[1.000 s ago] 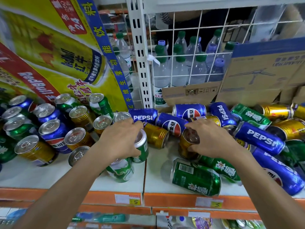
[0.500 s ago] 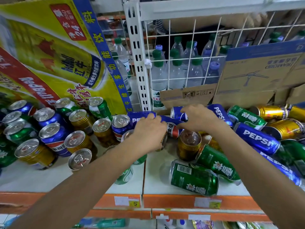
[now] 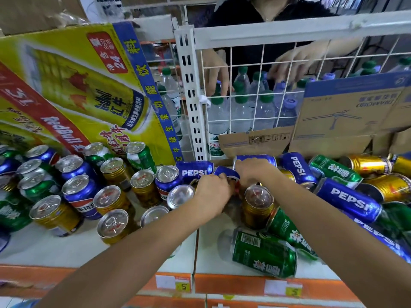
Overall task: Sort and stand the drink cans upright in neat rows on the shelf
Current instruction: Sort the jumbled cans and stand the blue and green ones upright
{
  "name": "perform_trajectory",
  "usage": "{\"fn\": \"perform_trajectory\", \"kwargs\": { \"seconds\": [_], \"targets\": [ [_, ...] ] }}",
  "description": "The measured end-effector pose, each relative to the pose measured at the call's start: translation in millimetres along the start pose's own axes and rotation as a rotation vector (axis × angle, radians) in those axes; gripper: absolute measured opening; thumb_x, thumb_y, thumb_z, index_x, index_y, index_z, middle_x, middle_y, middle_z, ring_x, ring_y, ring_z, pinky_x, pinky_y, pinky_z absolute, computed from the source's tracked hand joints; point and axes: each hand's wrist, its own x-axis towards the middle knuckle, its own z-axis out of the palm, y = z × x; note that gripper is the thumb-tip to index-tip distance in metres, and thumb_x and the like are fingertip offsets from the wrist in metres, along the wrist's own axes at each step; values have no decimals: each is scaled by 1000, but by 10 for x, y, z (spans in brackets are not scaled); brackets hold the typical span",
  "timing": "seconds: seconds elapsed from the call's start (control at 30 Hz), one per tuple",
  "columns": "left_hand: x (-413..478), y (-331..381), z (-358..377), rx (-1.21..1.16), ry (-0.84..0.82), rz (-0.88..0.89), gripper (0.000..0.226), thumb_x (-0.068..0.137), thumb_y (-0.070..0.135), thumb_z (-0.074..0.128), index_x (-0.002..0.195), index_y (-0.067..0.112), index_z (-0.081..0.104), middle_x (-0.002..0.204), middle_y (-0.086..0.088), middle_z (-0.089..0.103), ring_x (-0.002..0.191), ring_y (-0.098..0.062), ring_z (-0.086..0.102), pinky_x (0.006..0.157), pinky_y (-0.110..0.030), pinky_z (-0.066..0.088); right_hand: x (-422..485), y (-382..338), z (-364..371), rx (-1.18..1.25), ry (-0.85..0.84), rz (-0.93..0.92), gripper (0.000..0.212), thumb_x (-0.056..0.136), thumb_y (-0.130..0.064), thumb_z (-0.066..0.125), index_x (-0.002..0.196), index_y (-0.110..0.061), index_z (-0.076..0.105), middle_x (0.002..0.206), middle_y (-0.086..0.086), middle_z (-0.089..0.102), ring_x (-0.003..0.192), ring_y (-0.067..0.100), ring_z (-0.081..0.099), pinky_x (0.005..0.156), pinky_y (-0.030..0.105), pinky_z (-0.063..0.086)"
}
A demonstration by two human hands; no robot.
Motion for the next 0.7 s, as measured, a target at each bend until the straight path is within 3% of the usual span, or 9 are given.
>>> {"fn": "perform_trajectory", "kwargs": {
  "seconds": [0.07,0.13,0.27,0.4,0.57,0.7],
  "targets": [
    [-7,-55,-71,-28,32,-28,47,83,24,67,126,10,51,119,-11,48,103,-29,55,65,-35,37,-8,36,-27,26,-6,-31,25,82,-25,66,98,-14,52,80,1,55,76,18,53,75,33,48],
    [-30,-153,-168,-71,70,-66,50,80,33,69,122,11,53,117,-9,49,105,-28,55,74,-38,42,-51,81,-65,73,-21,-53,24,82,-24,66,100,-12,56,84,2,57,80,19,55,74,30,47],
    [-76,-375,-228,-201,30,-153,53,76,47,70,113,12,56,112,-8,55,103,-28,58,68,-35,40,-135,151,-117,179,7,-80,36,77,-28,73,104,-9,59,91,3,57,84,20,55,70,28,43],
    [-96,-525,-184,-186,-32,-179,35,76,40,72,97,16,56,107,-5,59,101,-25,57,66,-33,42,-160,163,-164,245,77,-75,35,74,-24,71,100,-2,61,94,13,63,75,19,53,66,30,44],
    [-74,-596,-101,-234,-49,-171,44,82,41,66,114,12,55,114,-7,57,110,-27,49,72,-33,40,-184,113,-257,285,247,-63,45,72,-29,72,107,-11,51,99,6,56,88,22,54,77,38,52],
    [-61,-660,-40,-327,4,-167,44,87,50,56,105,10,58,104,-10,58,108,-30,50,77,-35,43,-194,35,-260,261,296,-108,44,76,-38,72,109,-14,55,99,1,57,91,22,55,78,37,52]
  ]
}}
